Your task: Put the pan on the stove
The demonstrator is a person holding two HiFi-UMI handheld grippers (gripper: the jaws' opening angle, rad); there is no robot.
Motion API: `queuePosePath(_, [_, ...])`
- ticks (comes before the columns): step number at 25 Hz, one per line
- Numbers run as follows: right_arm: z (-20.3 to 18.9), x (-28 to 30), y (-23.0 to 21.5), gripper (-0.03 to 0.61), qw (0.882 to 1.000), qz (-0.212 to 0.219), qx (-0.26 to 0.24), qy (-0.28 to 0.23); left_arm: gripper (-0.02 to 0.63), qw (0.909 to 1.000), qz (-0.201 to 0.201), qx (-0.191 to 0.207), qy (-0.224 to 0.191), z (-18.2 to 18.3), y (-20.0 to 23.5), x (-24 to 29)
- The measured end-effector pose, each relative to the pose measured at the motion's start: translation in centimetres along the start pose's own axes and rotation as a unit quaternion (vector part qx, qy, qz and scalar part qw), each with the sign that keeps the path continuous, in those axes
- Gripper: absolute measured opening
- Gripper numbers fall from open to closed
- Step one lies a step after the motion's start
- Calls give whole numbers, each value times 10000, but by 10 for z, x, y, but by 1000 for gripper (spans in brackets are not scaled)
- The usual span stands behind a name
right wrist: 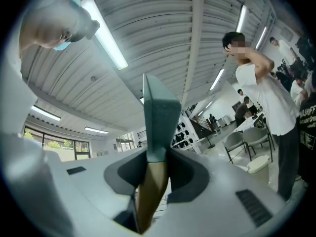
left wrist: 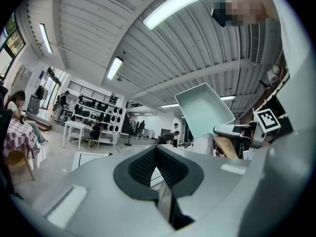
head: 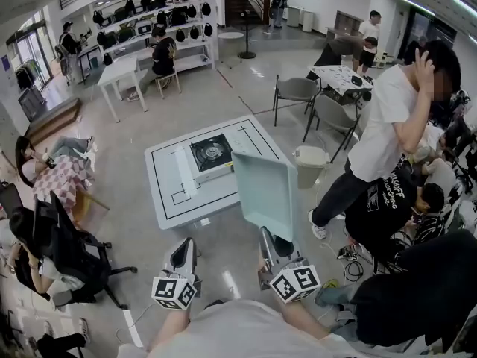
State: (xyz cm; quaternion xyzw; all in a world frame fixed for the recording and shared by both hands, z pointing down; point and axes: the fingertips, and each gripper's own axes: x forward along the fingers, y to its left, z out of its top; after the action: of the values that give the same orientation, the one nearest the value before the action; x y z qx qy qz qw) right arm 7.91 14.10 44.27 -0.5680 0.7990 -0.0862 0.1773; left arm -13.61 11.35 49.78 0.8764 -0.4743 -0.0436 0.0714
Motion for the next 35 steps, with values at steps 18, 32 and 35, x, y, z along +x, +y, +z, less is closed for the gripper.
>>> queuePosePath(18, [-21, 74, -37, 121, 9992, 353, -57, 181, 9, 9993, 356, 40, -61, -13, 36, 56])
queuePosePath(32, [-55, 257, -71, 121, 9998, 89, -175, 96, 9, 9999, -133, 86, 1, 3, 168, 214])
queuePosePath(35, [-59, 290, -71, 121, 9998, 49, -162, 111, 9, 9996, -225, 155, -10, 12, 193, 236])
